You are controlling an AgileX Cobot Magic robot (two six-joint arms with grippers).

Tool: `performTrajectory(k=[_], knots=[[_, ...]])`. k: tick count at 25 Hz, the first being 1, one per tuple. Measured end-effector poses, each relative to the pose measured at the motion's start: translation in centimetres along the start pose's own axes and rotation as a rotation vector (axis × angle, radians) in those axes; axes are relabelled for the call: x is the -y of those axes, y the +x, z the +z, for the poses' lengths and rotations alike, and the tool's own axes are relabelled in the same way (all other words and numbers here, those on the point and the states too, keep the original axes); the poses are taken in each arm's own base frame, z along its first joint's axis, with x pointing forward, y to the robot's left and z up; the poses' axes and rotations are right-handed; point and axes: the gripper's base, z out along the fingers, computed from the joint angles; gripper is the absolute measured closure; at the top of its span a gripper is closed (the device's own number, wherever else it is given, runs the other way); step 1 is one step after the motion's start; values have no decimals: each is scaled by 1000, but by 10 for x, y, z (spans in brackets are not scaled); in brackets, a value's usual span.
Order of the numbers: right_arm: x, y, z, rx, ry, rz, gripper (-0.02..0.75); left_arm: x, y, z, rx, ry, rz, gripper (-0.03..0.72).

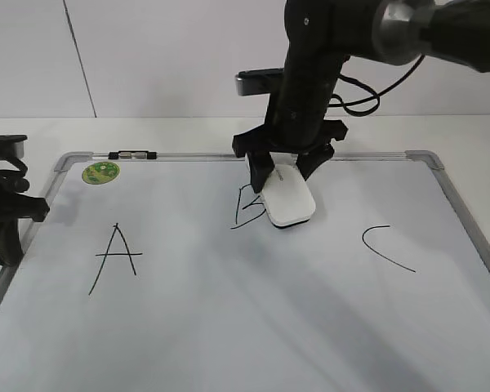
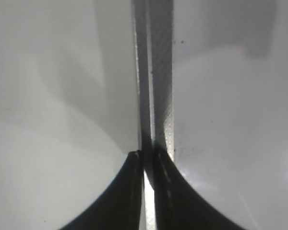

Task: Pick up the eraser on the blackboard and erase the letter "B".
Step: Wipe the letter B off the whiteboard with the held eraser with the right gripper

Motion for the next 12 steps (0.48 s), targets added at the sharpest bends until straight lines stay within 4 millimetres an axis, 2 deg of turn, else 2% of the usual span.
performTrajectory(k=[5,12], knots=[[1,-1,15,-29,4,-5,183,0,0,0,-1,0,0,653],[2,-4,22,-33,12,-8,183,0,0,0,-2,1,-1,653]])
